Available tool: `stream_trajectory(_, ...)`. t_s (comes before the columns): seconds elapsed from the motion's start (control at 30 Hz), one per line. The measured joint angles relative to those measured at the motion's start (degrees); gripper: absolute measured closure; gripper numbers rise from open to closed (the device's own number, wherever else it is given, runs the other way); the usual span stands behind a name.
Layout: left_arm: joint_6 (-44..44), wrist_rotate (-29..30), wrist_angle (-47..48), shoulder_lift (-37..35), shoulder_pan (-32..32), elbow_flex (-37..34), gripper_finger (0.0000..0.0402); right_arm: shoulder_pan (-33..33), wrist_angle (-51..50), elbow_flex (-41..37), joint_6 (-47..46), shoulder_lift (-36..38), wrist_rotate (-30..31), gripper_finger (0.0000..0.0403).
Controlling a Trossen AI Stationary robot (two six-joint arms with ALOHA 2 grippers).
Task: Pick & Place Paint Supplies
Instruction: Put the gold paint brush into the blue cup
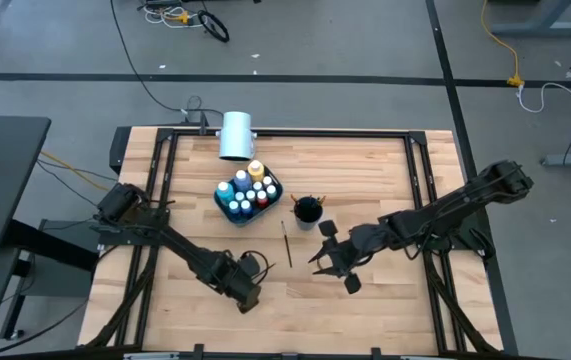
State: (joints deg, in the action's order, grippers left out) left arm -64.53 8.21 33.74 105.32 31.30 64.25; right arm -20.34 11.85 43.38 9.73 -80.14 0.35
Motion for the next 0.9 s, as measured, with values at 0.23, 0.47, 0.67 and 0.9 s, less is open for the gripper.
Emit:
stream_trajectory(0.23,1.67,5.93,-0.35,-0.09,0.60,0.05,0.0384,-0.52,-2.90,-0.02,-4.07,-8.01,-2.31,0.0259)
stream_trajectory(0.47,3.65,6.16,-0.58,-0.11,0.61,0.07,0.0384,-0.52,8.98,-0.02,6.65,-19.77,10.52,0.0259)
stream_trajectory(0.67,4.79,6.16,-2.14,-0.11,0.60,0.09,0.0387,-0.15,14.90,-0.02,10.58,-22.44,16.01,0.0259)
stream_trajectory(0.9,10.26,8.28,-6.41,-0.17,0.60,0.11,0.0387,0.28,14.76,0.00,10.28,-22.44,15.33,0.0259)
